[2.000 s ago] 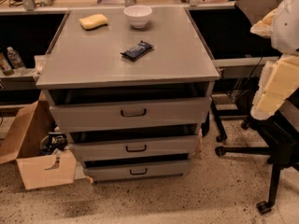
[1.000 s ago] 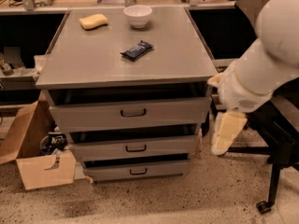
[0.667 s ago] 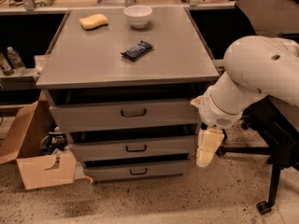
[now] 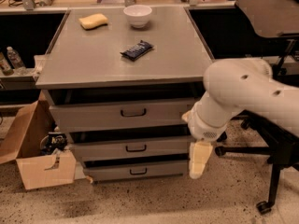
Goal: Open middle drawer
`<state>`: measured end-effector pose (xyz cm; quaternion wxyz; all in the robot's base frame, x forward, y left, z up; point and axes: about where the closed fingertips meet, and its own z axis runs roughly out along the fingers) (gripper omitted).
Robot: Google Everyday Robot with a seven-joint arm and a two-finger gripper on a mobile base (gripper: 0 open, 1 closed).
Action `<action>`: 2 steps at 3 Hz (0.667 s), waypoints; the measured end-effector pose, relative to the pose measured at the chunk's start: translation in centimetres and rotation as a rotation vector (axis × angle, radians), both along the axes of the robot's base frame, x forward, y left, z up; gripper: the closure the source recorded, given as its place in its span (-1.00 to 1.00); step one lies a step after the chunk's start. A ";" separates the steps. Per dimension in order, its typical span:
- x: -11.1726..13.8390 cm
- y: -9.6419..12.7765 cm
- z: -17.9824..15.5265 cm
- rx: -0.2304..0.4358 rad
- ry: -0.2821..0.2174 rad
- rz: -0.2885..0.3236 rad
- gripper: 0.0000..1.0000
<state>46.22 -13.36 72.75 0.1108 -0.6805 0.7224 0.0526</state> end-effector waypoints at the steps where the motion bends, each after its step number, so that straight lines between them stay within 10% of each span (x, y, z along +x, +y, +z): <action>1: -1.4 1.9 -8.2 -0.028 0.066 0.073 -1.00; 2: -2.4 2.5 -16.5 -0.026 0.085 0.090 -1.00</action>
Offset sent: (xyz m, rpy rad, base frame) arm -0.0380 0.0363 -0.2303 -0.0423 0.1077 0.1194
